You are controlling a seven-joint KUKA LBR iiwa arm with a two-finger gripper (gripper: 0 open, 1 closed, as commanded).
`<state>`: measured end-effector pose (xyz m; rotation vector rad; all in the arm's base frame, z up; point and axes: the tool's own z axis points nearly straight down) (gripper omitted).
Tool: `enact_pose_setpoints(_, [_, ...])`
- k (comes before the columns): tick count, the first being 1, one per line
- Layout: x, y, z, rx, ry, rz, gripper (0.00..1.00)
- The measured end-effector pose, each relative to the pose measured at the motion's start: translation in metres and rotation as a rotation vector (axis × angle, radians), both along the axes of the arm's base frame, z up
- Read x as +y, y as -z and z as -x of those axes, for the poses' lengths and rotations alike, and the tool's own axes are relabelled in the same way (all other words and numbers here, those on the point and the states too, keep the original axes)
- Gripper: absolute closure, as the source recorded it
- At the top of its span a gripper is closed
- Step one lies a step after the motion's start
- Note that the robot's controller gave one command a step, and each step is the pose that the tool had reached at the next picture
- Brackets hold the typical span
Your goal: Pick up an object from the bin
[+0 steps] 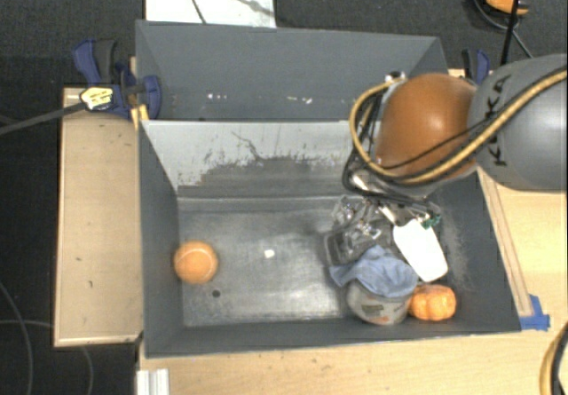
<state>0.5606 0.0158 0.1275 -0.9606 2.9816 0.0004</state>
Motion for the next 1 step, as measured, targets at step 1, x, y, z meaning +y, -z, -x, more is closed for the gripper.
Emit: enact_pose_setpoints(1, [-0.0003, -0.0119, 0.0002, 0.003, 0.003, 0.001, 1.0])
